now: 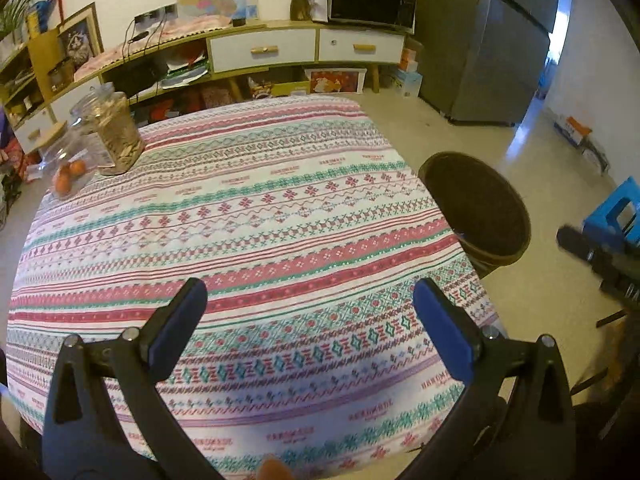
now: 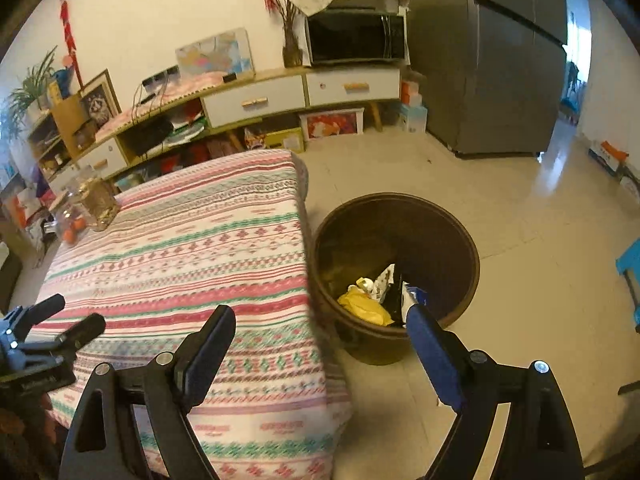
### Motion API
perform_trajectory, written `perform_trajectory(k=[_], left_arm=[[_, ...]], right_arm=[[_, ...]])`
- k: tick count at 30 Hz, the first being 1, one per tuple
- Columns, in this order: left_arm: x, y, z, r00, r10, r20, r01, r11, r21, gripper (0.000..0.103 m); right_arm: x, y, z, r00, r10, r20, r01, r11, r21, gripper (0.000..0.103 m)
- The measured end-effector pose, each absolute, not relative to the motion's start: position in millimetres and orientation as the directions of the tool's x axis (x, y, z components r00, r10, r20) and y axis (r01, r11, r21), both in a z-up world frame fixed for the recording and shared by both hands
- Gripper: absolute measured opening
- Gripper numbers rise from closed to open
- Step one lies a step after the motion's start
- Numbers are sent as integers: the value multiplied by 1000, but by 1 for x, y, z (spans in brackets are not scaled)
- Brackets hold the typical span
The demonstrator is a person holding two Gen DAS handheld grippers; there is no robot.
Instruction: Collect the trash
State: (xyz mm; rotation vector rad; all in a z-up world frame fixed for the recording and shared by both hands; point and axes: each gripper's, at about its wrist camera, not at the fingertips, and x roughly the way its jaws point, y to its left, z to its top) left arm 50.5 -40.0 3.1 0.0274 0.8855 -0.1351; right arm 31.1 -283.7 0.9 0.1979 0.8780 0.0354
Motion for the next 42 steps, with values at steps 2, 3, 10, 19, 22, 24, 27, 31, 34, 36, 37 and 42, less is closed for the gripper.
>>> perform_trajectory(k=[2,3,10,19,22,24,27,31,34,36,37,42], left_arm=[[42,-32,11,657,-92,-748,116,993,-20,102],[37,-29,14,669,-83,-738,111,994,-11,102],[9,-21,22,728,-24,-685,69,997,39,102],[-3,-8,25,771,14,-637,-34,999,-20,102],[-1,-7,25,773,2,-634,-36,998,-42,102],[-2,-8,25,771,-8,-637,-27,999,-45,102],[-1,-10,24,767,-12,-642,-23,999,-46,102],[-3,-13,23,765,-19,-644,-10,999,-42,102],[-5,-16,23,768,-17,-640,-6,999,-34,102],[-6,-17,23,768,-14,-640,-6,1000,-30,102],[-6,-19,23,767,-14,-641,-7,1000,-29,102],[-6,-20,23,766,-9,-642,-7,1000,-23,102]], right_arm=[[21,-281,3,652,110,-750,55,980,192,89],[18,-280,4,660,103,-744,57,981,186,89],[0,-266,21,730,41,-682,31,995,93,91],[-3,-243,33,780,42,-624,-26,999,34,92],[-2,-237,31,783,40,-621,-36,999,19,92],[-2,-236,30,783,40,-620,-41,999,13,92],[-3,-237,30,787,31,-616,-34,999,6,92],[-6,-240,31,794,28,-607,-28,1000,11,92],[-7,-241,32,797,21,-604,-22,1000,7,93],[-8,-241,32,797,25,-604,-24,1000,10,93],[-9,-241,32,797,26,-604,-26,1000,9,93],[-9,-239,33,797,27,-603,-32,999,2,93]])
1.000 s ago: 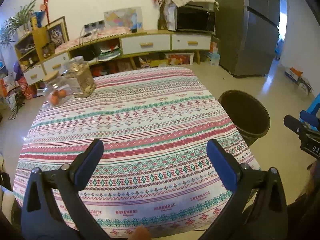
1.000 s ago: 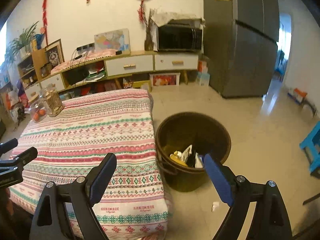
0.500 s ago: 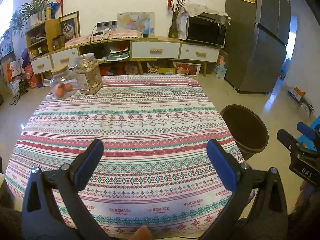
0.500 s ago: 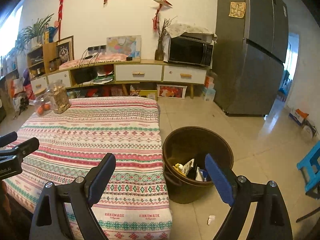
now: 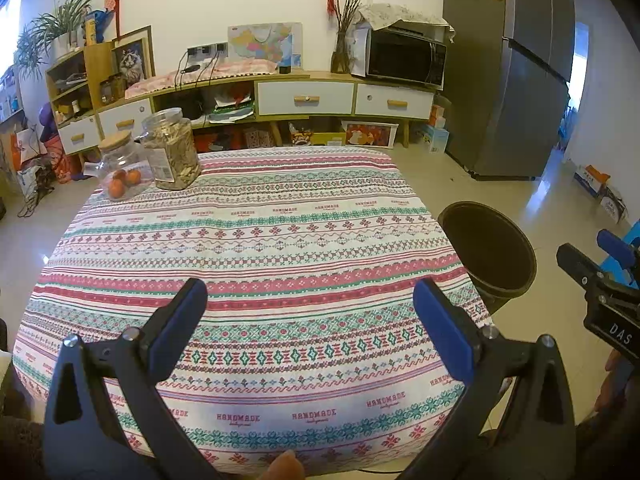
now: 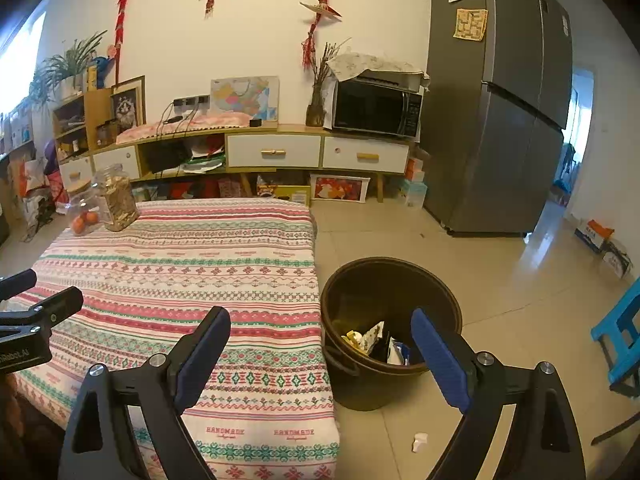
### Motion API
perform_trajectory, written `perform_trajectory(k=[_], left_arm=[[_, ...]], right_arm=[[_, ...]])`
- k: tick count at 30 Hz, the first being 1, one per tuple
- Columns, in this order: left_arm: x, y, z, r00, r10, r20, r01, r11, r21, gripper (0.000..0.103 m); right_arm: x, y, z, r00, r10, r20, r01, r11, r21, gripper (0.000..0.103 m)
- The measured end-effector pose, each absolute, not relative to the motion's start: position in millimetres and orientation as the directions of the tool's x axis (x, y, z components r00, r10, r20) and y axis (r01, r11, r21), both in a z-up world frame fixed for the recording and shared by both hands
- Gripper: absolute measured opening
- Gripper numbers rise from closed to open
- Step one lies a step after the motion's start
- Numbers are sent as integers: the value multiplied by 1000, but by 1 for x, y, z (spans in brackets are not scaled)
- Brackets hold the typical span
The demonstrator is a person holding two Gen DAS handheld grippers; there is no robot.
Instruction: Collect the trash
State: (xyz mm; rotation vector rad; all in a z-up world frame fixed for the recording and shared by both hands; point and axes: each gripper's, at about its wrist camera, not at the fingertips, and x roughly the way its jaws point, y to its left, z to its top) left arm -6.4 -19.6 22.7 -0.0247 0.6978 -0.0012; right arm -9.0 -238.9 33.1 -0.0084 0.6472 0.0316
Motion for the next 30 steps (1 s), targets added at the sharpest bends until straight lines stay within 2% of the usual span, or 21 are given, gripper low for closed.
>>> perform_trajectory(k=[30], left_arm=[[-7,-22,20,763,-2,-647,-15,1000,-20,102]], right_arm=[[-8,-241,31,796,13,-606,-8,1000,11,96]])
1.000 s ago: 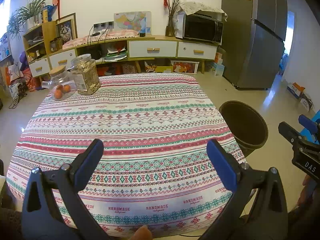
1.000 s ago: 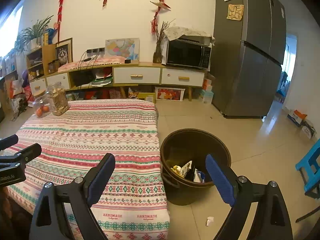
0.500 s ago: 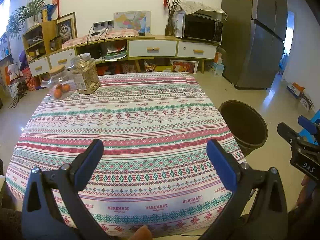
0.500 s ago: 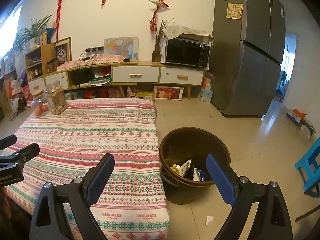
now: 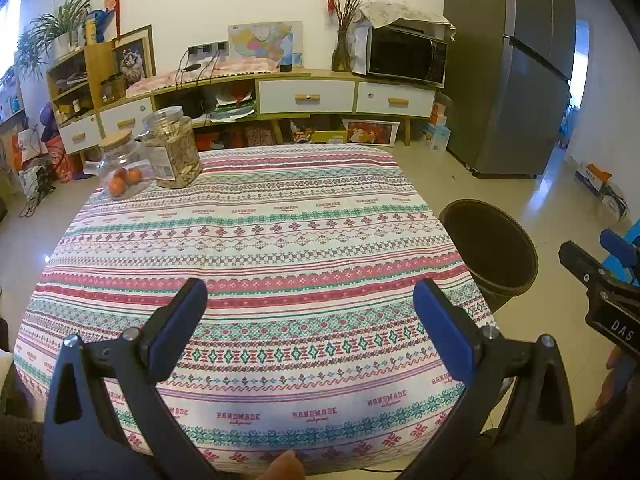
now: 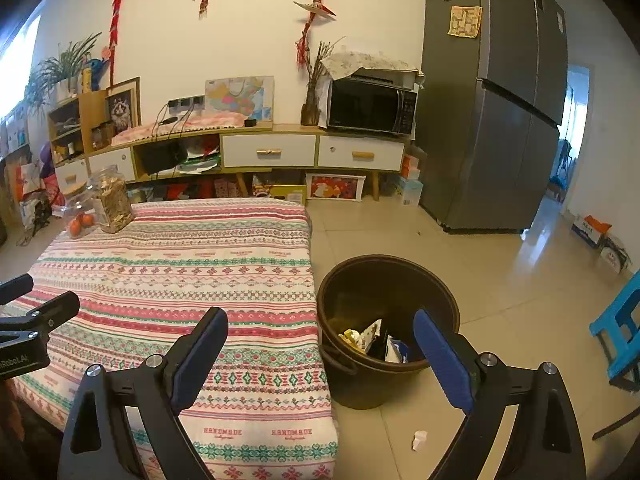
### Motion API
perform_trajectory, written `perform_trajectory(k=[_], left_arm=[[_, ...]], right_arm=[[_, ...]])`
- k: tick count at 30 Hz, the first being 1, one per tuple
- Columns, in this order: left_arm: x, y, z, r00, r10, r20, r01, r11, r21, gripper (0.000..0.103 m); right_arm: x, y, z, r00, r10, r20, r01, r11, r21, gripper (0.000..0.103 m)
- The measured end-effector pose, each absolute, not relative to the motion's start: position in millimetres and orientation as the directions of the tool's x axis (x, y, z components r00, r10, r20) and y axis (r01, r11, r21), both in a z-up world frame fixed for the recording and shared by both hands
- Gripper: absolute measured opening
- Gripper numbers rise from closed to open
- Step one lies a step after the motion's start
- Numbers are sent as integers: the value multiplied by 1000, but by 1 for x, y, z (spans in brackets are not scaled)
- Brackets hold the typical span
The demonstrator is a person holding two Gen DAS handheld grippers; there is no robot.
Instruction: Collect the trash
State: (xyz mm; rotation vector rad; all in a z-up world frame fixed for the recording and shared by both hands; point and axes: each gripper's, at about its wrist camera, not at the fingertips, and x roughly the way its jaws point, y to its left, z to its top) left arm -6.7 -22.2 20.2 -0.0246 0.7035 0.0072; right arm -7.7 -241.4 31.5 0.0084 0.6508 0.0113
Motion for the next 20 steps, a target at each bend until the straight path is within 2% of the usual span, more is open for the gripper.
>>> perform_trajectory(k=[20], left_arm=[[-2,-19,18,743,-25,-669,-3,999,-40,102]], right_arm=[[-5,-239,28,787,16,-617,-7,1000,17,98]])
